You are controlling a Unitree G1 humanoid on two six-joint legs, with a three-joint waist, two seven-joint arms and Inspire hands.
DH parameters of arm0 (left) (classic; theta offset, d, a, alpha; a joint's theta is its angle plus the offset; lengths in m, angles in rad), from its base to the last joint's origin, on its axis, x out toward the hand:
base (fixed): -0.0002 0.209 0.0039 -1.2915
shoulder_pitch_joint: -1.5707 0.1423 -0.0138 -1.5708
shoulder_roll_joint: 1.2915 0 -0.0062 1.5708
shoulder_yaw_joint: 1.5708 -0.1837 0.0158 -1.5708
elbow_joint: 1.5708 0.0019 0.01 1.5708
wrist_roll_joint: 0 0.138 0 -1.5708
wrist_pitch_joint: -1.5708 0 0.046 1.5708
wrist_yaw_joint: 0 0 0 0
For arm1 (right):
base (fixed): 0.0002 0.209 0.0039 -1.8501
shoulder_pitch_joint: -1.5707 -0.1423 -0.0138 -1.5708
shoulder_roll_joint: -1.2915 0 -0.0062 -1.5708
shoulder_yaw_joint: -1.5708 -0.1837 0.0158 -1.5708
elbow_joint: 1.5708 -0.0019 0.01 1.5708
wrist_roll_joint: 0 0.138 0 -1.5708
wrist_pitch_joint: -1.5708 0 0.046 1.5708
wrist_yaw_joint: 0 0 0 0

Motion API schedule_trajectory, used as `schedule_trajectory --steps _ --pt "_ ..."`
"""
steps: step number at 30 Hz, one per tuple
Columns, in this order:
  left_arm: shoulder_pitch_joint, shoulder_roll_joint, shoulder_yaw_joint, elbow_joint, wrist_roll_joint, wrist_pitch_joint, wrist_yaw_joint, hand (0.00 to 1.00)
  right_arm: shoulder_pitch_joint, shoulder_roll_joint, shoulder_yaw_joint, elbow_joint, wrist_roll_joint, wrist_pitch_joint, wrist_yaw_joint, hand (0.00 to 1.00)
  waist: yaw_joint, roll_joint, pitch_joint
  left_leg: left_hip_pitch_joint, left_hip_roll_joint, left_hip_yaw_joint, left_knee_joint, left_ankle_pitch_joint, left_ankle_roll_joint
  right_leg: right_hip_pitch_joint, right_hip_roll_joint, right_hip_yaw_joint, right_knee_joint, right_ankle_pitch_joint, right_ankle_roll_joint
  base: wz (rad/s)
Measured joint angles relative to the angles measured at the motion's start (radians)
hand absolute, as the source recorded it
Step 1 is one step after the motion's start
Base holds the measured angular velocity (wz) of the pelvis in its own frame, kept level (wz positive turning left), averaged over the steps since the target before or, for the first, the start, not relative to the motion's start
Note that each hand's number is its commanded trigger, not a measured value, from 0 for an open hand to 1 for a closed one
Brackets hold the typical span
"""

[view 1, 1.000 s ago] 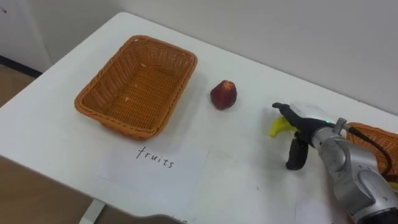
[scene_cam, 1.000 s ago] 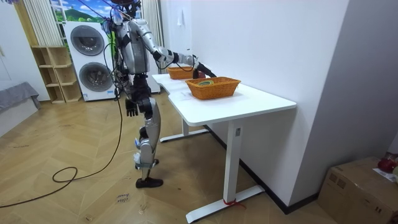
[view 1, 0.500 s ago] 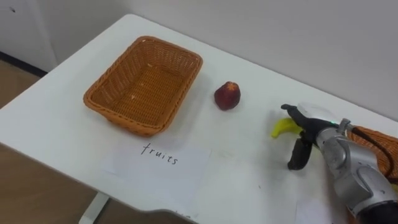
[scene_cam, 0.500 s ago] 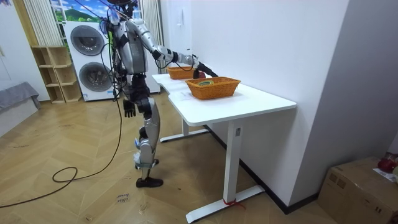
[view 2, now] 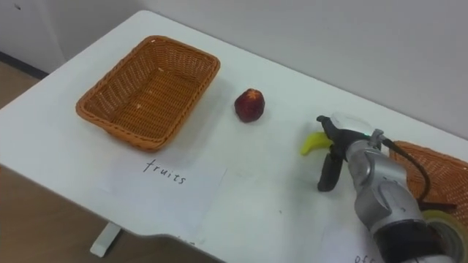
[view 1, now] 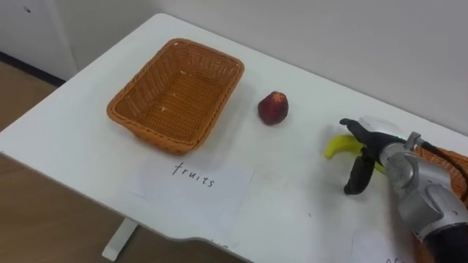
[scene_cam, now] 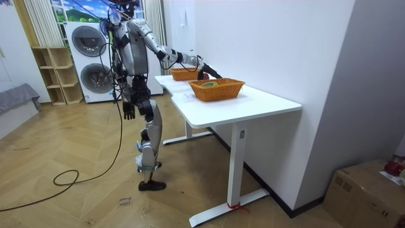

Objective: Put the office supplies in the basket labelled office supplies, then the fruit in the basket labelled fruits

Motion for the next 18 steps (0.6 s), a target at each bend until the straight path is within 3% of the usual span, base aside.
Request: schedule_trajectory --steps 10,18 --pt "-0.026 0.014 -0.005 -0.004 0.003 0.011 -0.034 0.0 -0.094 -0.029 0.011 0.154 0.073 0.013 0.061 0.0 0.016 -0.002 0.0 -0.016 -0.008 -0.016 0.0 0.013 0.002 -0.011 -0.001 -0.012 -0.017 0.002 0.001 0.04" --pt "-0.044 0.033 -0.005 -0.004 0.003 -0.019 -0.036 0.0 -0.11 -0.045 0.048 0.194 0.085 0.018 0.103 0.0 0.037 -0.017 -0.0018 -0.005 -0.01 -0.024 -0.007 0.018 0.002 0.005 -0.001 -0.015 -0.021 0.002 0.003 0.04"
